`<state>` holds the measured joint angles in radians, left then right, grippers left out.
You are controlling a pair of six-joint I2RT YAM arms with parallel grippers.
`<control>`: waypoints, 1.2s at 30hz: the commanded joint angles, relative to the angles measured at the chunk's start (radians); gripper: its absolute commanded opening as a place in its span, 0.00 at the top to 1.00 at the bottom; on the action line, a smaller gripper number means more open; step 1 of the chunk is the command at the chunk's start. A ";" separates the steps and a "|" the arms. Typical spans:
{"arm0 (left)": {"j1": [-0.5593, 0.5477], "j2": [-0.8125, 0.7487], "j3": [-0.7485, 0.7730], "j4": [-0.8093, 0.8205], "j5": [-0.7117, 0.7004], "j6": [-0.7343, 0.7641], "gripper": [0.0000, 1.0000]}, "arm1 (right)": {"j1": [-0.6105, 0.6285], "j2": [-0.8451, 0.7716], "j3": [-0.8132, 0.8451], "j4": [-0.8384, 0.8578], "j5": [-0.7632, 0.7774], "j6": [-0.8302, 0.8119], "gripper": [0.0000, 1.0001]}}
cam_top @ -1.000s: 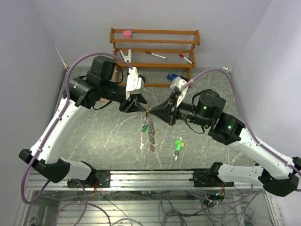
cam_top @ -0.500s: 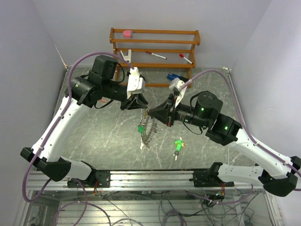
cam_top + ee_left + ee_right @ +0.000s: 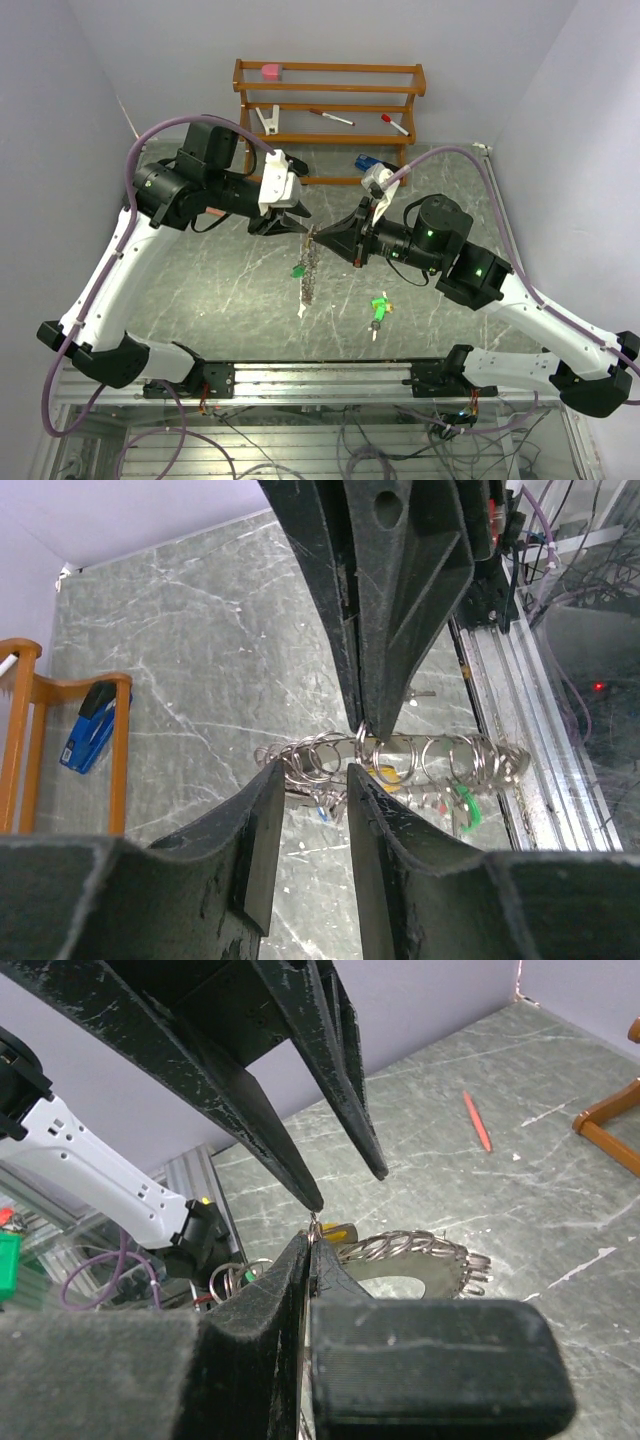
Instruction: Put the keys on the keyring
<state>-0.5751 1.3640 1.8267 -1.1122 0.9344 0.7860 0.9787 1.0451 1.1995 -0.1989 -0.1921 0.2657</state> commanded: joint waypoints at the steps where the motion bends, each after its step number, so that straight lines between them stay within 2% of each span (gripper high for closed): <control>1: -0.005 -0.016 0.025 -0.064 0.004 0.052 0.57 | 0.002 -0.023 0.007 0.062 0.035 0.014 1.00; 9: -0.005 -0.021 0.011 -0.078 0.028 0.067 0.57 | 0.004 -0.025 0.005 0.065 0.043 0.022 1.00; 16: -0.005 -0.008 0.009 -0.024 -0.018 0.027 0.57 | 0.002 -0.021 0.007 0.070 0.020 0.034 1.00; 21: -0.005 -0.001 0.006 -0.001 -0.012 0.015 0.60 | 0.003 -0.017 0.009 0.080 0.012 0.040 1.00; 25: -0.005 0.004 -0.001 0.013 -0.012 0.010 0.70 | 0.003 -0.019 0.005 0.103 0.004 0.050 1.00; 36: -0.005 0.009 0.000 -0.018 0.044 0.042 0.71 | 0.003 -0.015 -0.005 0.120 0.003 0.062 1.00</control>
<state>-0.5751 1.3674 1.8259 -1.1263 0.9279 0.8062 0.9783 1.0451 1.1976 -0.1543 -0.1856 0.3191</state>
